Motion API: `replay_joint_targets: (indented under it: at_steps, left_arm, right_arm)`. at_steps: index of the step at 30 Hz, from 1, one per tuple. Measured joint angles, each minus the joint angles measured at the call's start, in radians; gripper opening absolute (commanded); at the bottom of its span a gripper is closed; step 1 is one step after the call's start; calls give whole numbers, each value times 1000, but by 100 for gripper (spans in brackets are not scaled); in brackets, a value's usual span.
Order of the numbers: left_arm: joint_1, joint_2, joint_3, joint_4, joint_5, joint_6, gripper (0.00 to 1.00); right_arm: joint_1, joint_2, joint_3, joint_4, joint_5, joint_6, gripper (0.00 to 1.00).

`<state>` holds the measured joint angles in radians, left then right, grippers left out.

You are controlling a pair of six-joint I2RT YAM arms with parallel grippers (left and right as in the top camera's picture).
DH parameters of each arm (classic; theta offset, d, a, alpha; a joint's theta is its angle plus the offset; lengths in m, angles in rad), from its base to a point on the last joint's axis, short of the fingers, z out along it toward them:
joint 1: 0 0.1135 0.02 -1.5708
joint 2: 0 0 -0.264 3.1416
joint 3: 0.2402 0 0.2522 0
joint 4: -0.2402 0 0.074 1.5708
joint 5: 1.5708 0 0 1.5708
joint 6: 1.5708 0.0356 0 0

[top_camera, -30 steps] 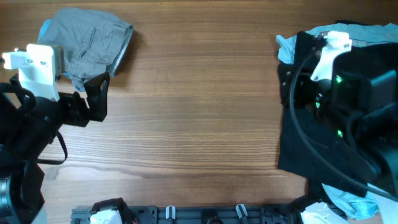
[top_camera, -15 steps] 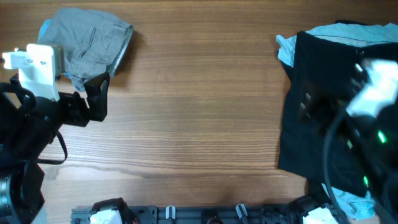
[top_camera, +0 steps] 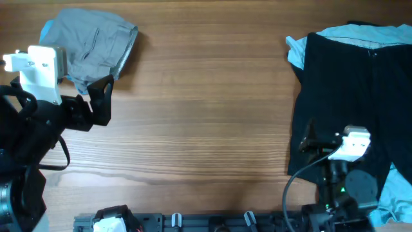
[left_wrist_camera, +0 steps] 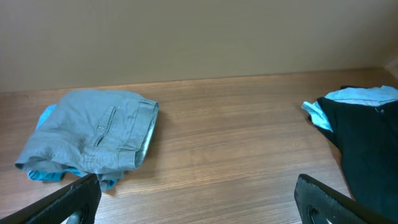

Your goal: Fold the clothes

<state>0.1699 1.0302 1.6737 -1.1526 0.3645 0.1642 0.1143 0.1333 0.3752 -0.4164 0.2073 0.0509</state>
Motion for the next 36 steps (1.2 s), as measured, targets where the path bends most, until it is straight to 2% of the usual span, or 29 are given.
replay_joint_targets:
  at_steps: [5, 14, 36]
  left_arm:
    - [0, 0, 0, 0, 0, 0, 100]
    - [0, 0, 0, 0, 0, 0, 100]
    - [-22, -6, 0, -6, -1, 2, 100]
  right_arm:
    - [-66, -103, -137, 117, -42, -4, 100]
    - [-104, -116, -362, 418, -57, -8, 100]
    - [-104, -116, -368, 433, -58, -8, 100]
